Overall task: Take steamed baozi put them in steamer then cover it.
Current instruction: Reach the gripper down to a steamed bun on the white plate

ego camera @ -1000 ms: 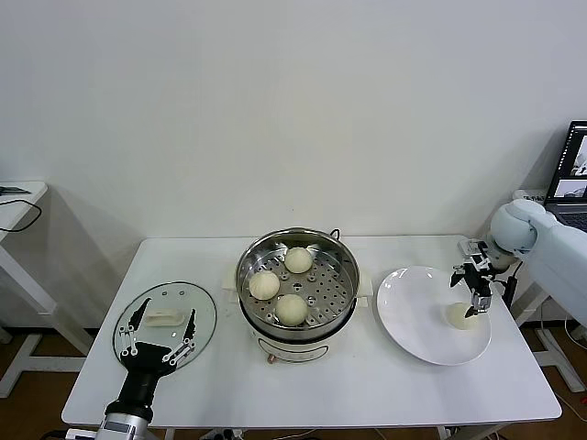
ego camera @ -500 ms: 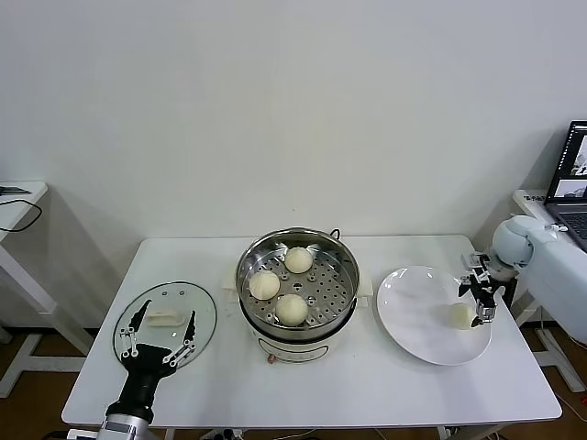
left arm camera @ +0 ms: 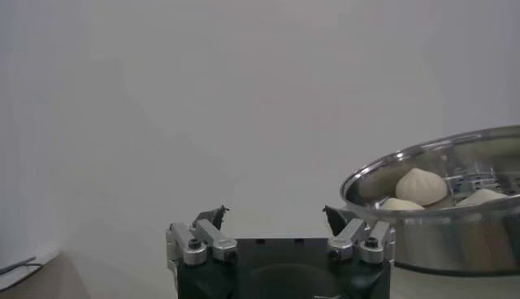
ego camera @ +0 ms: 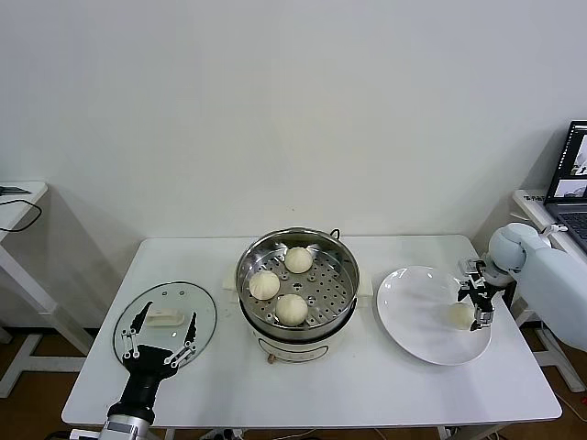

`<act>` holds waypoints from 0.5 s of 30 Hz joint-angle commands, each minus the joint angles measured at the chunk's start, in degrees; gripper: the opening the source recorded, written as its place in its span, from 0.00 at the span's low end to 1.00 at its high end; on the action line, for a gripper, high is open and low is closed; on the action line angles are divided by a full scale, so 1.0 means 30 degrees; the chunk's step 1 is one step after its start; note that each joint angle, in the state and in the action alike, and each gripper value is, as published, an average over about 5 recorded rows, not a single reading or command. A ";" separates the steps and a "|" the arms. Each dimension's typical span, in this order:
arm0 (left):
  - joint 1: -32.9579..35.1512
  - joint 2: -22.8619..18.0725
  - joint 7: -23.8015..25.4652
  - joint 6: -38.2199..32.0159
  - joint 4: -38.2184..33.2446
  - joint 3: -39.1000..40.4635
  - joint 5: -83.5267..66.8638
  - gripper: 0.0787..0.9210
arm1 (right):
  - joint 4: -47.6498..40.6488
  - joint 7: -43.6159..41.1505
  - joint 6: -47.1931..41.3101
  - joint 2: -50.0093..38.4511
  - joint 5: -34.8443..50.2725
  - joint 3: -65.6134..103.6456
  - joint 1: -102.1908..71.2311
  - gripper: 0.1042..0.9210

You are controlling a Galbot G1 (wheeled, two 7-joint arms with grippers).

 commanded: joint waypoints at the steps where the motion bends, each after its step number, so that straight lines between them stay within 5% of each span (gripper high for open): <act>1: -0.0020 0.0006 0.0016 -0.0007 0.0027 -0.0005 0.0000 0.88 | -0.0472 0.0062 0.0159 0.0394 -0.0513 0.0289 -0.0172 0.88; 9: -0.0106 0.0004 0.0012 0.0011 0.0105 -0.0015 -0.0020 0.88 | -0.0645 0.0037 0.0216 0.0678 -0.0746 0.0274 -0.0200 0.87; 15: -0.0194 -0.0024 0.0009 0.0035 0.0138 0.0039 -0.0022 0.88 | -0.0641 0.0014 0.0339 0.0667 -0.0836 0.0215 -0.0201 0.73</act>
